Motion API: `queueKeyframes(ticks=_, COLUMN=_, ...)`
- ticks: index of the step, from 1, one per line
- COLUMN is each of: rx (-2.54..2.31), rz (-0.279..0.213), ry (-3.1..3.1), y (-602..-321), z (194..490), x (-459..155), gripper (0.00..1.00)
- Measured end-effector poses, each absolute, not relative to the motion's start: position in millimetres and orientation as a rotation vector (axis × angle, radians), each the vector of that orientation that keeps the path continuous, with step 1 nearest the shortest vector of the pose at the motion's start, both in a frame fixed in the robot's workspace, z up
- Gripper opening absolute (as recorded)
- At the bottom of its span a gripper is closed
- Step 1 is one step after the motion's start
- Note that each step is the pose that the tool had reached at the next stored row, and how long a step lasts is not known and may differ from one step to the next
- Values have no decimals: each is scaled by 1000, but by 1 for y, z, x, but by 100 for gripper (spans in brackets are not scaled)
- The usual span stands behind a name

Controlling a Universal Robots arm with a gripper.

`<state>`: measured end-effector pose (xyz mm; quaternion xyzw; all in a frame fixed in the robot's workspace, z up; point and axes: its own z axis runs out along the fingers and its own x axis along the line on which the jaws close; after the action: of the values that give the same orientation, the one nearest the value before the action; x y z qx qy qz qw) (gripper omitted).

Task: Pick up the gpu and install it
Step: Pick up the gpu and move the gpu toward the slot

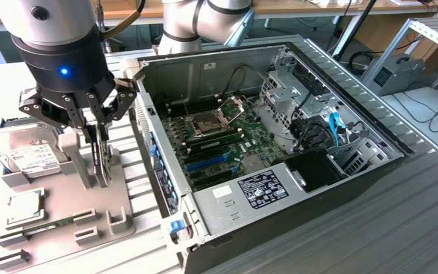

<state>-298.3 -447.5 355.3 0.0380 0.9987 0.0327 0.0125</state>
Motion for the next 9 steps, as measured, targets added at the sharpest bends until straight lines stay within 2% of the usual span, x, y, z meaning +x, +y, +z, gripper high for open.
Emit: queueKeyframes(ticks=9, rx=119, rz=105, ry=3113, y=-448, z=356, x=-298, gripper=26)
